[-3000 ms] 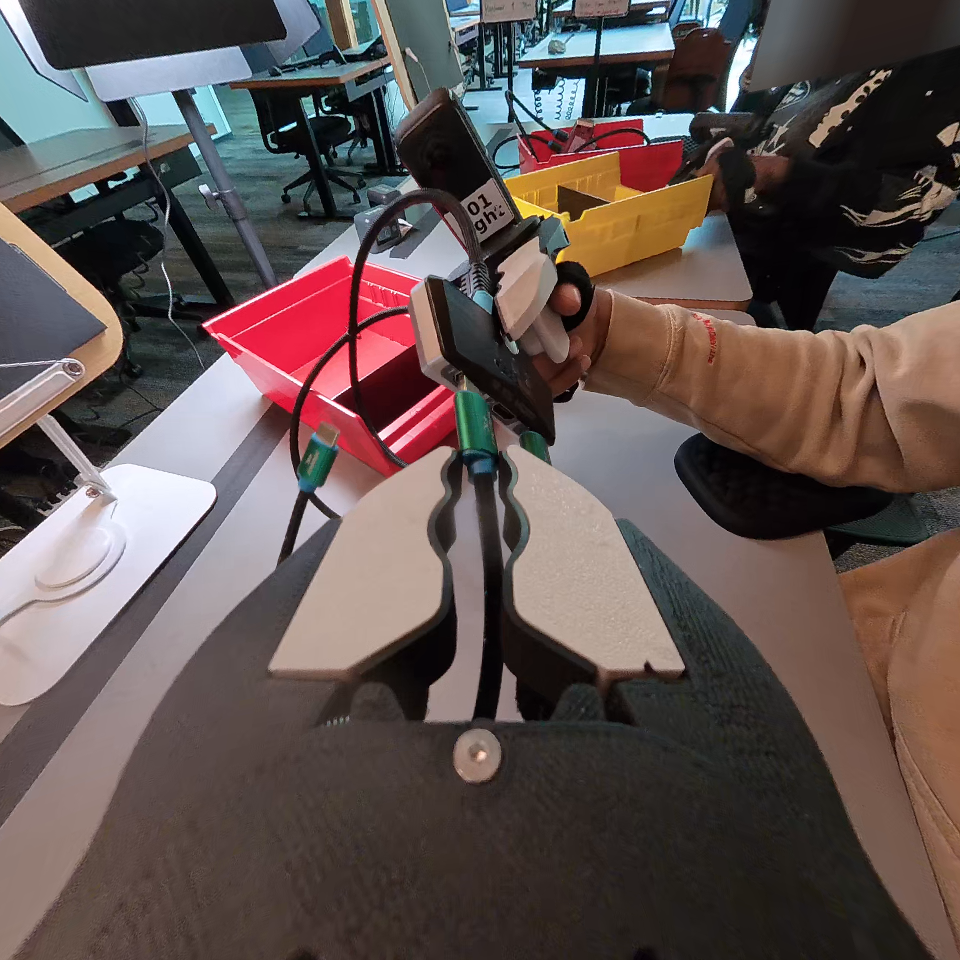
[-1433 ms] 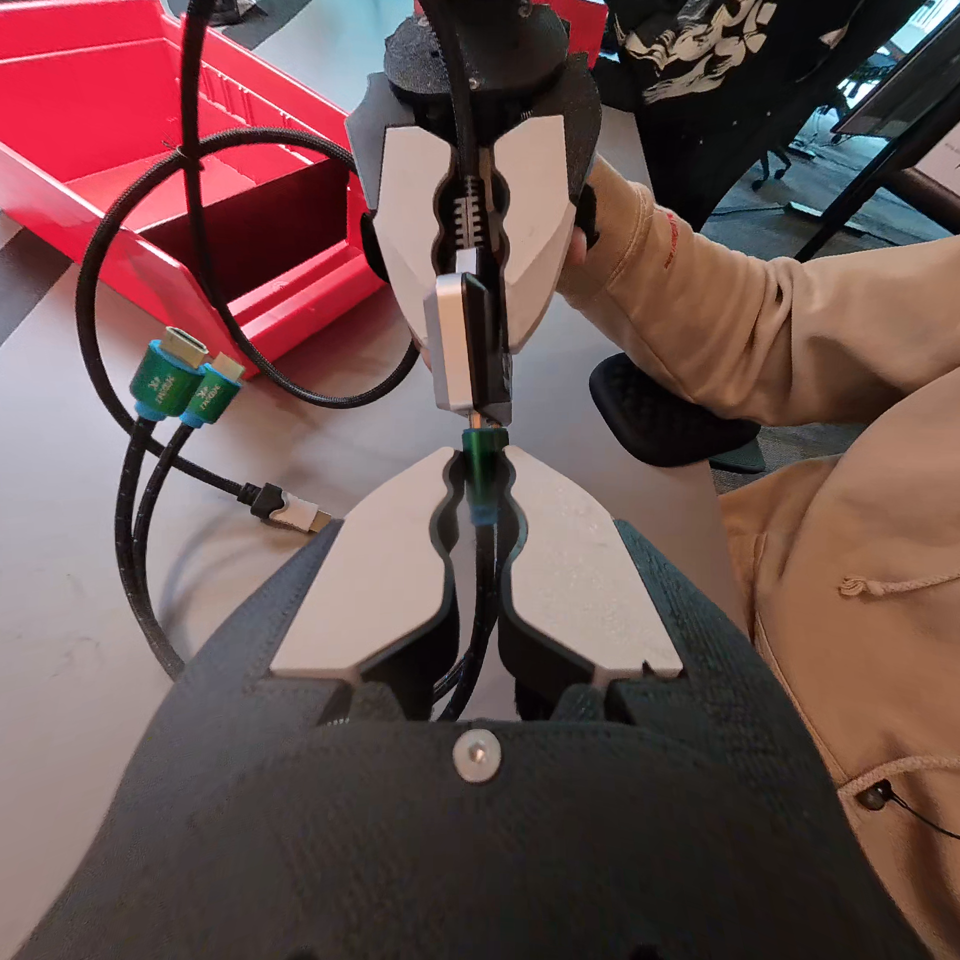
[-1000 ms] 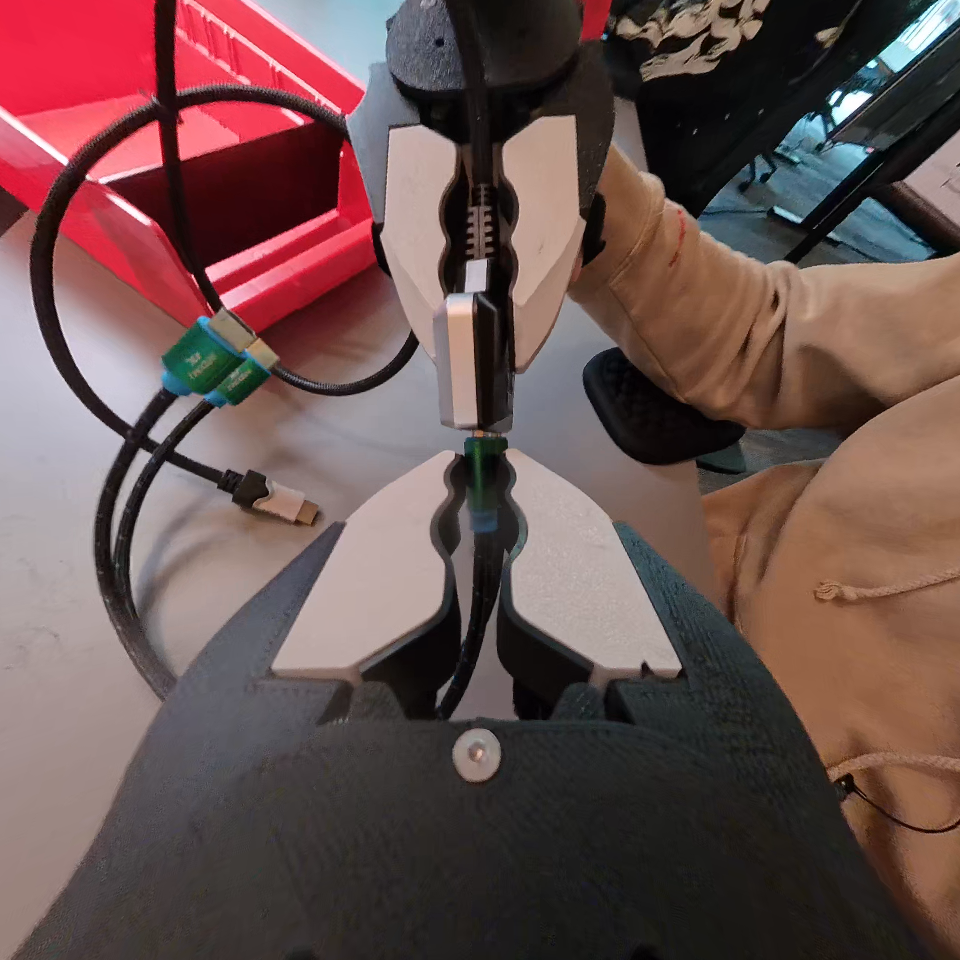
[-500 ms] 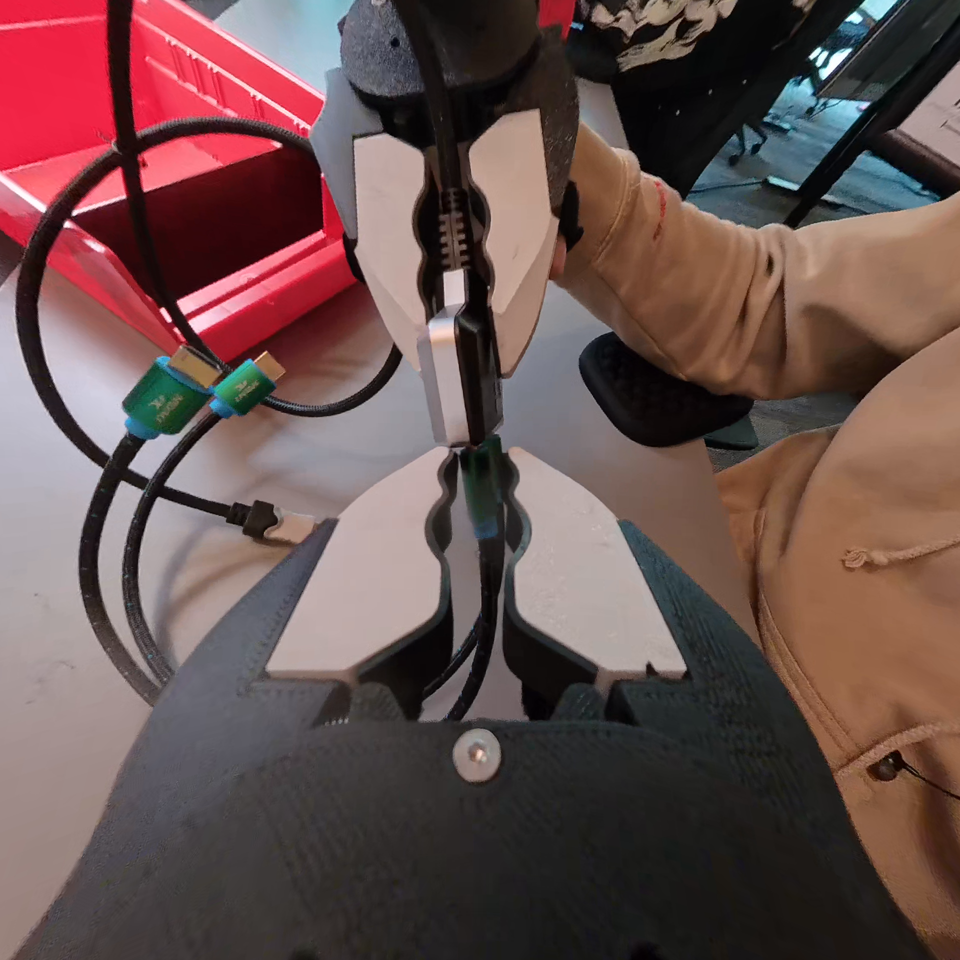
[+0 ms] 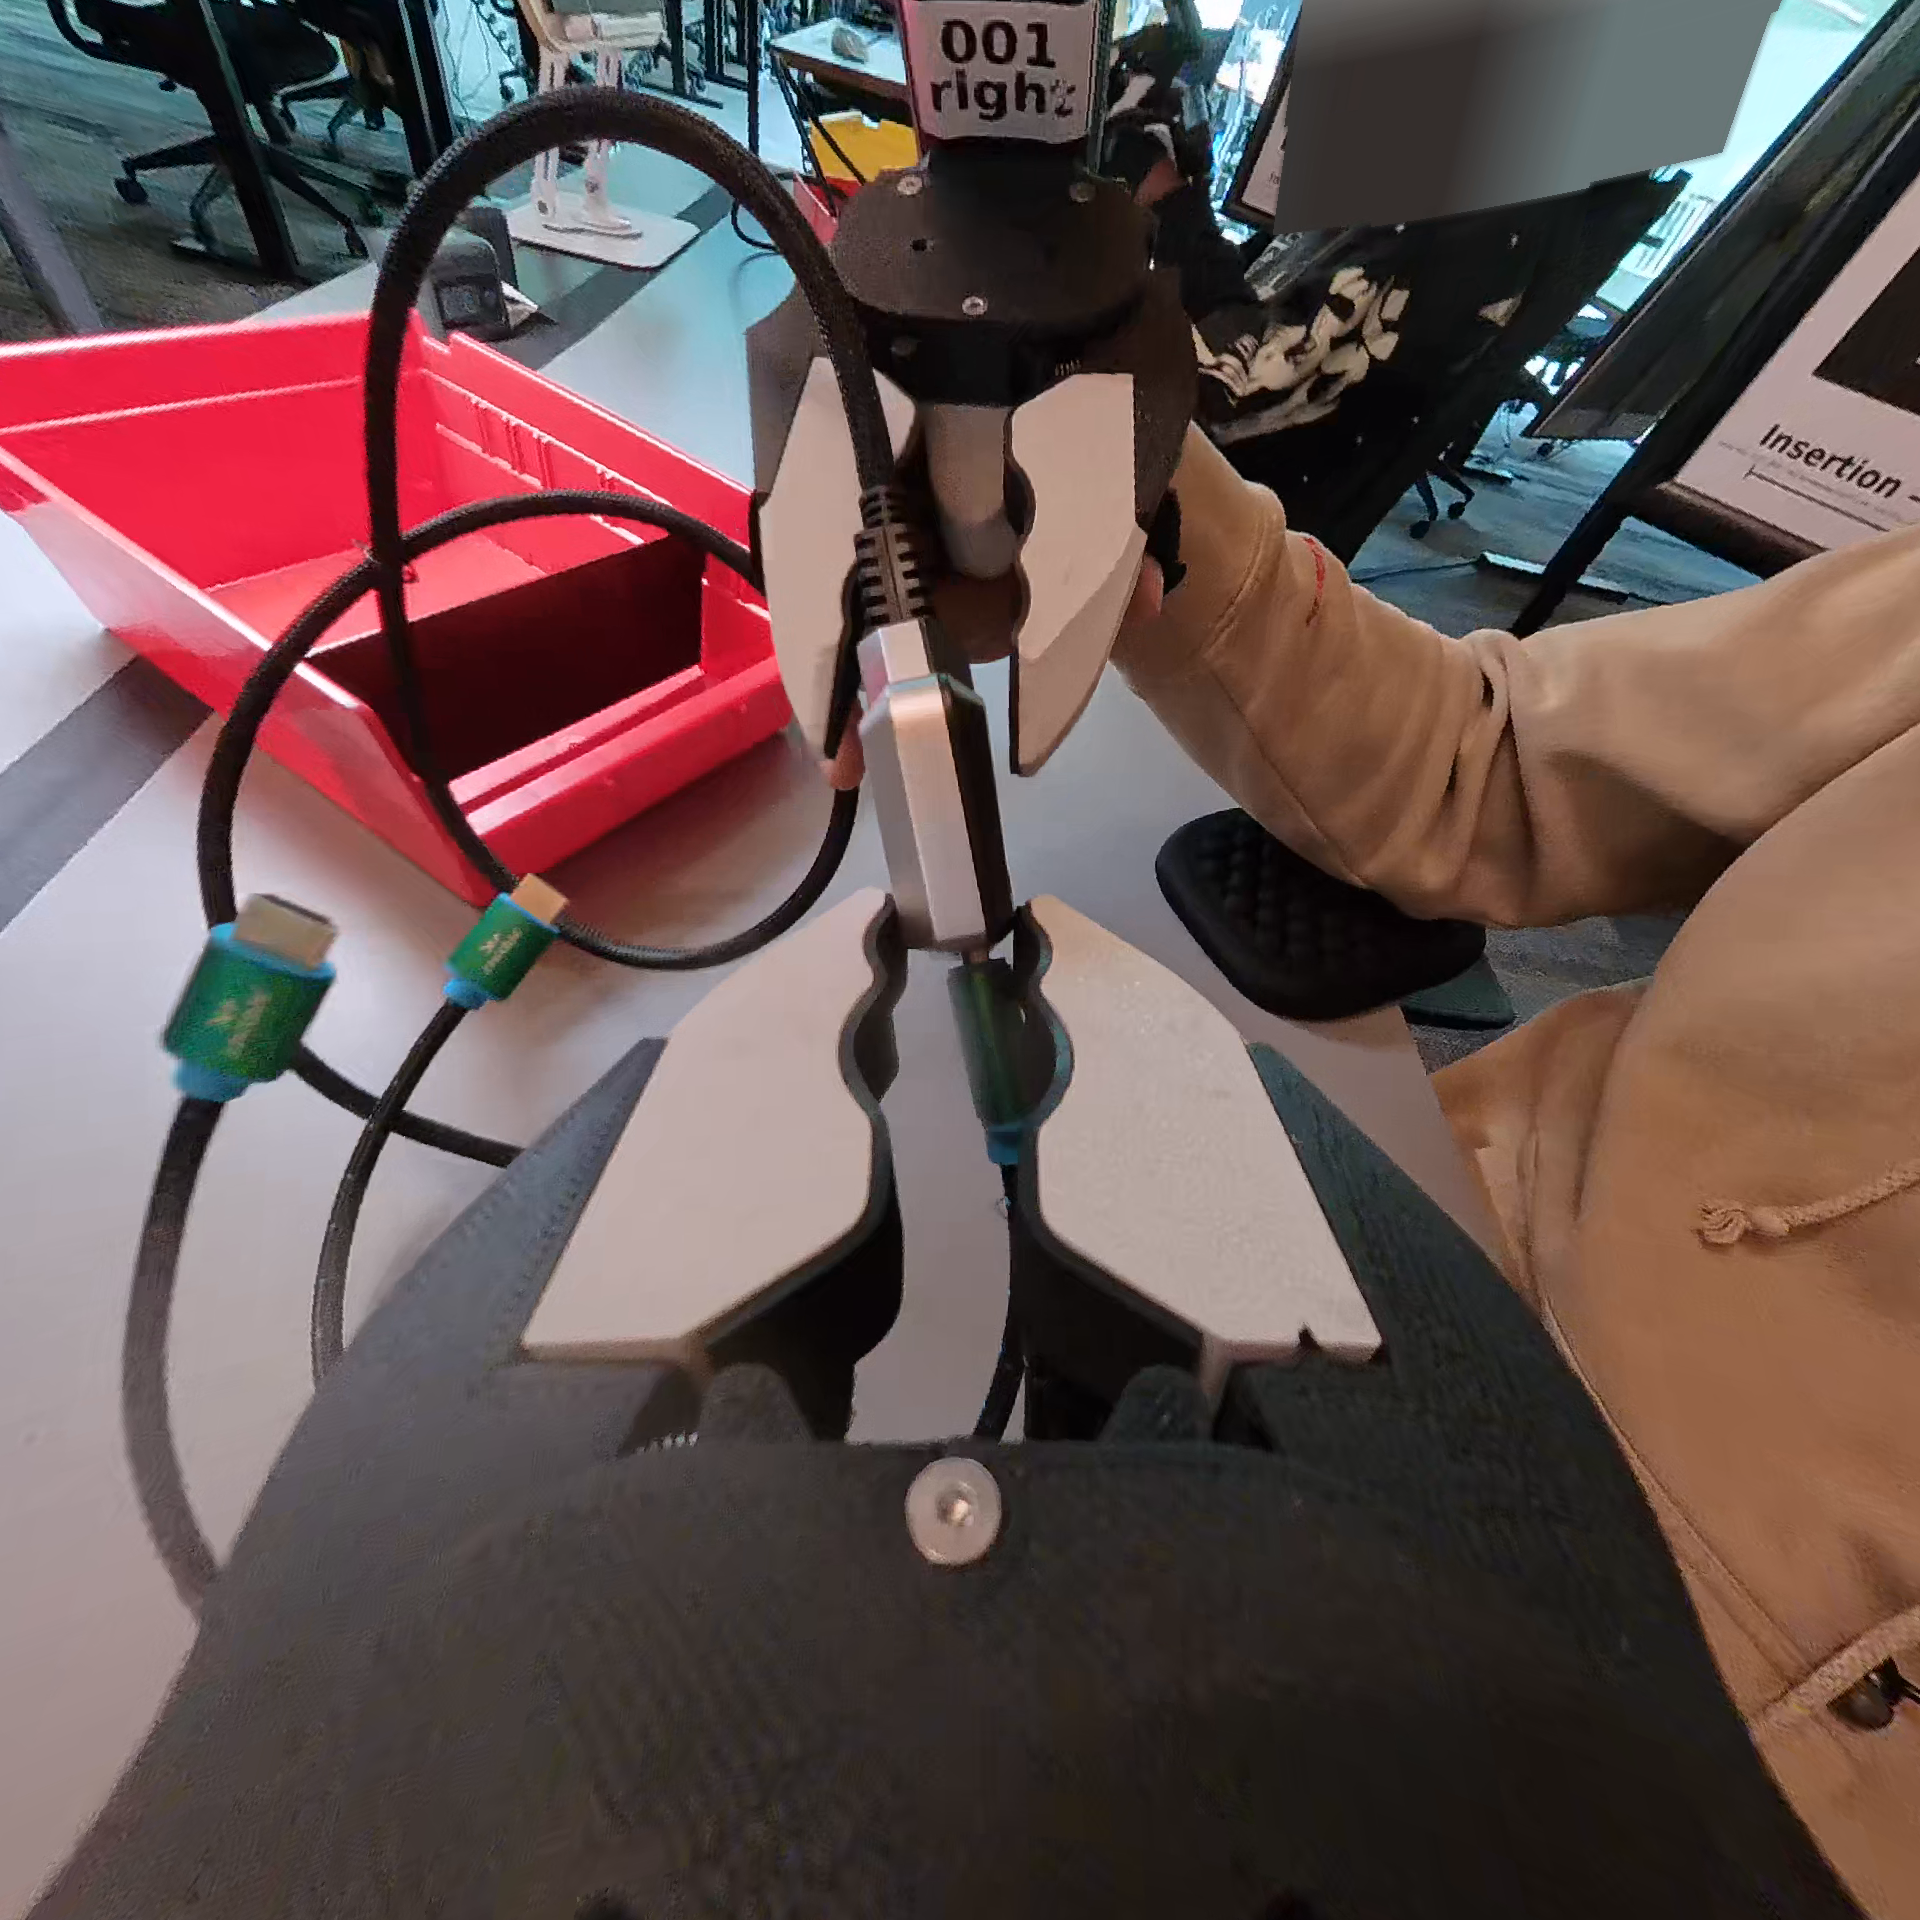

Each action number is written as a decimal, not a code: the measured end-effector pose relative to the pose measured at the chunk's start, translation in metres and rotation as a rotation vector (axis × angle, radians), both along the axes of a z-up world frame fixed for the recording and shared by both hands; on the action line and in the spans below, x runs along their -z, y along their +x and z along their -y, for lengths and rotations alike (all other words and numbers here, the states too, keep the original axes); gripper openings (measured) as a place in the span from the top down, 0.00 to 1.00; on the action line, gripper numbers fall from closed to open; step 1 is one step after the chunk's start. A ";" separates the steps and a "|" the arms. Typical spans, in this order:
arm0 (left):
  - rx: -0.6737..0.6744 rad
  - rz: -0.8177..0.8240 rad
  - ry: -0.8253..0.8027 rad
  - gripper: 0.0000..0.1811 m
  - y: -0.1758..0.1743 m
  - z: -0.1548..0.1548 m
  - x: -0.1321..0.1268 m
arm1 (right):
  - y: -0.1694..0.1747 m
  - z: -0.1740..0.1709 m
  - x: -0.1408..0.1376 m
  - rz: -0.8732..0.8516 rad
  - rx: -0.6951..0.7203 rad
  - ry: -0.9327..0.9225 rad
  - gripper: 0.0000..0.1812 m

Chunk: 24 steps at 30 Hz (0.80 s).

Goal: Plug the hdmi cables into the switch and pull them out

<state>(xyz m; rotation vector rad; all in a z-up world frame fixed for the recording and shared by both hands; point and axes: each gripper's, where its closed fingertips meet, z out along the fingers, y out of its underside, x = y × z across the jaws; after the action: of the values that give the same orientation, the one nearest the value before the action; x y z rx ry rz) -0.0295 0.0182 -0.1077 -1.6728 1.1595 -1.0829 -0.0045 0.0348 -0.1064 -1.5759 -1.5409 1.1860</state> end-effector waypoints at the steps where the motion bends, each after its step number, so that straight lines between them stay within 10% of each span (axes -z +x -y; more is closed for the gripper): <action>1: 0.001 0.006 0.004 0.89 0.000 0.000 -0.001 | 0.000 0.000 -0.002 -0.012 0.006 -0.004 0.81; 15: -0.274 0.145 0.241 0.85 -0.056 0.016 -0.090 | 0.025 0.007 -0.080 0.201 -0.047 0.259 0.87; 24: -0.395 0.044 0.111 0.85 -0.062 0.053 0.008 | 0.047 -0.029 -0.157 0.432 0.088 0.488 0.87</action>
<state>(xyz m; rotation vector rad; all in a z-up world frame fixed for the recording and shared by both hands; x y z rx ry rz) -0.0918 -0.0352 -0.1157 -1.6896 0.7993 -0.7878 0.0424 0.0641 0.0508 -1.5936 -1.8305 0.3795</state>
